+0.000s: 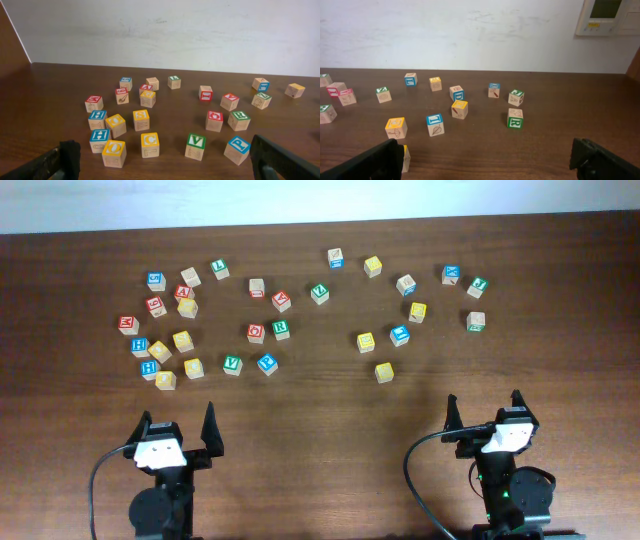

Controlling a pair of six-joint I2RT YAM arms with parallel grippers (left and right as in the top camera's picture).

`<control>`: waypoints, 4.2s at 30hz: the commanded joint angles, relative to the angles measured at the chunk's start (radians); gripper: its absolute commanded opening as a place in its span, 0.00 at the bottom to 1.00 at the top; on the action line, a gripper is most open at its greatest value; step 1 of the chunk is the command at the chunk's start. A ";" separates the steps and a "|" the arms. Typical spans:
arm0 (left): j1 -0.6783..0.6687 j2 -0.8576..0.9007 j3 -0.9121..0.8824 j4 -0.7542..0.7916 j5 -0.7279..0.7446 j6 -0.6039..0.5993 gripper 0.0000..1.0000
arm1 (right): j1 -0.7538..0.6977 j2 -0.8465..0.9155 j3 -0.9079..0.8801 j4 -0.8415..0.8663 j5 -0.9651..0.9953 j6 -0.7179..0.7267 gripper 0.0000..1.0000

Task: Spell out RSS

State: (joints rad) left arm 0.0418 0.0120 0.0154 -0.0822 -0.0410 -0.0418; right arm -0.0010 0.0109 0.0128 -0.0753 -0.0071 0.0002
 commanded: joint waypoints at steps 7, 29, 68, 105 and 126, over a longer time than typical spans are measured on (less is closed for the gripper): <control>0.005 -0.006 -0.006 -0.001 0.011 0.016 0.99 | 0.007 -0.005 -0.007 -0.005 0.012 0.003 0.98; 0.004 0.840 1.024 -0.172 1.112 -0.106 0.99 | 0.008 -0.005 -0.007 -0.005 0.012 0.003 0.98; -0.425 2.063 1.566 -0.565 -0.121 -0.486 0.59 | 0.007 -0.005 -0.007 -0.005 0.012 0.004 0.98; -0.539 1.801 1.443 -1.059 0.175 -0.481 0.24 | 0.007 -0.005 -0.007 -0.005 0.012 0.003 0.98; -0.558 1.802 1.111 -0.794 -0.161 -0.602 0.31 | 0.007 -0.005 -0.007 -0.005 0.012 0.003 0.98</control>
State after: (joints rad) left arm -0.5167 1.8233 1.1328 -0.8738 -0.1856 -0.6300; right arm 0.0010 0.0120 0.0128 -0.0761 0.0002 0.0010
